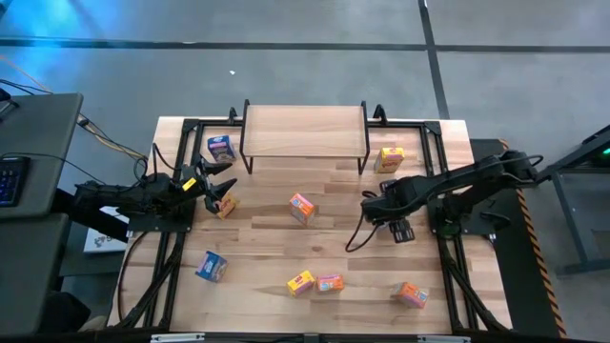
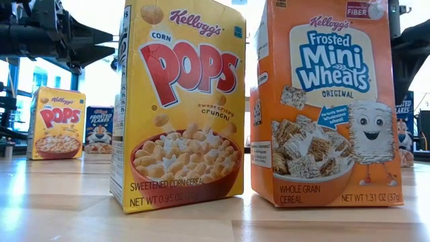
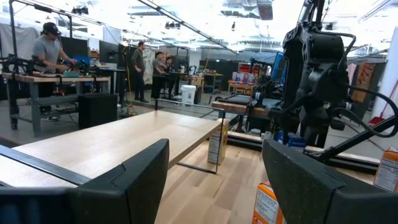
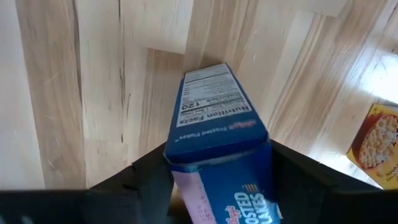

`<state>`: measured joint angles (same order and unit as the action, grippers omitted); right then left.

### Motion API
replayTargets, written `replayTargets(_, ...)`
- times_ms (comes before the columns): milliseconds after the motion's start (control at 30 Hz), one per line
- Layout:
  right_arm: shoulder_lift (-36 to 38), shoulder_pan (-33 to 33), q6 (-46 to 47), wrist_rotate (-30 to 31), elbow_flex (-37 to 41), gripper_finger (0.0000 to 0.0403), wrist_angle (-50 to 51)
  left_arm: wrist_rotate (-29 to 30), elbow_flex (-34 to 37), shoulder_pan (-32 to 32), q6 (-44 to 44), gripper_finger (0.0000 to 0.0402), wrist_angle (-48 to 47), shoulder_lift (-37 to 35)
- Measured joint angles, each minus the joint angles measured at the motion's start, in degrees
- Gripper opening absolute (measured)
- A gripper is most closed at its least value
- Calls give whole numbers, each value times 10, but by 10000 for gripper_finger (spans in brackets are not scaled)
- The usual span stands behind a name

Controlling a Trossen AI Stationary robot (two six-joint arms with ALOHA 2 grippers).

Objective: Stack cereal on shelf
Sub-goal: Put the middle right blue cereal box on the shelf

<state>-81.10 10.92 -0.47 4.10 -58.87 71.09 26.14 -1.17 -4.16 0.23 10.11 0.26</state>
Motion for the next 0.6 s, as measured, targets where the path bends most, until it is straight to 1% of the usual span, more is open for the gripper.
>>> replayTargets(100,0,0,3,0,0,189,0,0,0,0,0,250,0,0)
replayTargets(233,0,0,4,0,0,173,0,0,0,0,0,250,0,0)
replayTargets(600,0,0,16,1,0,170,-2,0,0,0,0,250,0,0)
